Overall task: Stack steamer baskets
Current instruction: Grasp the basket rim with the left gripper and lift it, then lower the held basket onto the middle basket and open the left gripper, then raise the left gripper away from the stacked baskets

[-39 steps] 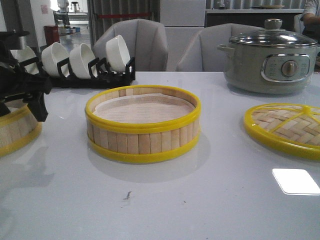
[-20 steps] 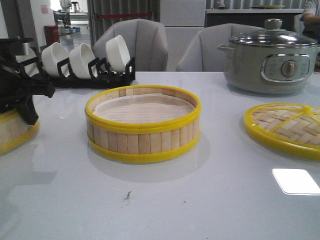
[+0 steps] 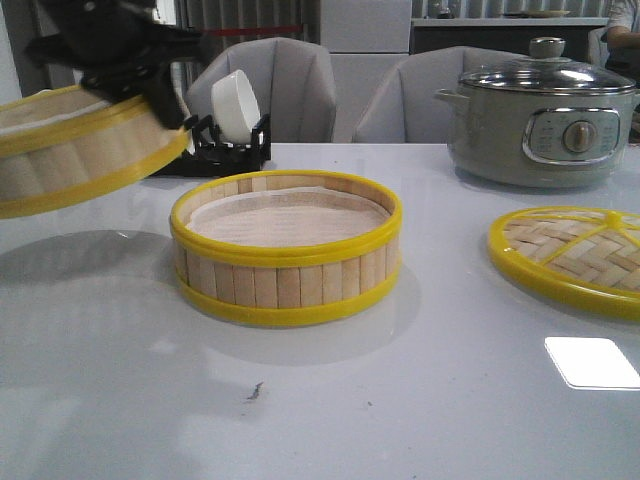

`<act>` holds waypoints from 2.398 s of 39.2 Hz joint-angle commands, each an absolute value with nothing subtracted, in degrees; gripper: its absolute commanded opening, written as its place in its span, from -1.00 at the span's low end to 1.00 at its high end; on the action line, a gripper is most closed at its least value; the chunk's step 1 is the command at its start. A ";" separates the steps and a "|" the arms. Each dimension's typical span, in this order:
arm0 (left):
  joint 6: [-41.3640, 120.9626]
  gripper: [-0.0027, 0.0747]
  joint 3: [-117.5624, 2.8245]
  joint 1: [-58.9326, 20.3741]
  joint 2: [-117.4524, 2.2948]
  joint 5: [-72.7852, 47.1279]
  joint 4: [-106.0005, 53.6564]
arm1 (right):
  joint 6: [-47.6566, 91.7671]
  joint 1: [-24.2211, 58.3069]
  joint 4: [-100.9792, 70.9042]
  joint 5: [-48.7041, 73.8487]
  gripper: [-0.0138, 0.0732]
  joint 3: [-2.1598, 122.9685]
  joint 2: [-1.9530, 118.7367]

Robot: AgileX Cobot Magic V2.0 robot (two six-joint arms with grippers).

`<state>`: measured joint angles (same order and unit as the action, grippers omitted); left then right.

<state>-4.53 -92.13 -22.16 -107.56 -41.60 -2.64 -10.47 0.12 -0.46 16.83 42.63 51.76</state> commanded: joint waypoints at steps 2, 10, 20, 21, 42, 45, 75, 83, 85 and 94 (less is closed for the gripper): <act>-4.42 -0.71 -98.57 -28.53 -104.52 -40.01 -2.61 | -10.20 -0.10 0.00 11.98 0.27 44.72 51.33; -4.30 -0.71 -102.62 -37.64 -107.24 -40.80 -2.32 | -10.20 -0.10 0.00 11.98 0.27 44.72 51.33; -4.30 -0.71 -103.59 -43.01 -112.24 -42.15 -1.39 | -10.20 -0.10 0.00 12.10 0.27 44.72 51.33; -4.30 -0.71 -103.63 -43.34 -112.52 -42.15 -1.39 | -10.20 -0.10 0.00 12.10 0.27 44.72 51.33; -4.30 -0.71 -103.73 -46.24 -115.71 -39.79 -2.42 | -10.20 -0.10 0.00 12.39 0.27 44.72 51.33; -4.30 -0.71 -103.73 -46.24 -115.71 -39.79 -2.42 | -10.20 -0.10 0.00 12.45 0.27 44.72 51.33; -4.30 0.30 -106.49 -46.13 -114.37 -42.02 0.63 | -10.20 -0.10 0.00 12.45 0.27 44.72 51.33; -4.53 0.30 -112.02 -46.13 -113.15 -46.17 3.33 | -10.20 -0.10 0.00 12.45 0.27 44.72 51.33; -4.53 0.29 -113.43 -46.03 -112.91 -47.34 4.51 | -10.20 -0.10 0.00 12.45 0.27 44.72 51.33; -4.53 -0.71 -118.00 -43.37 -110.27 -51.03 7.91 | -10.20 -0.10 0.00 12.45 0.27 44.72 51.33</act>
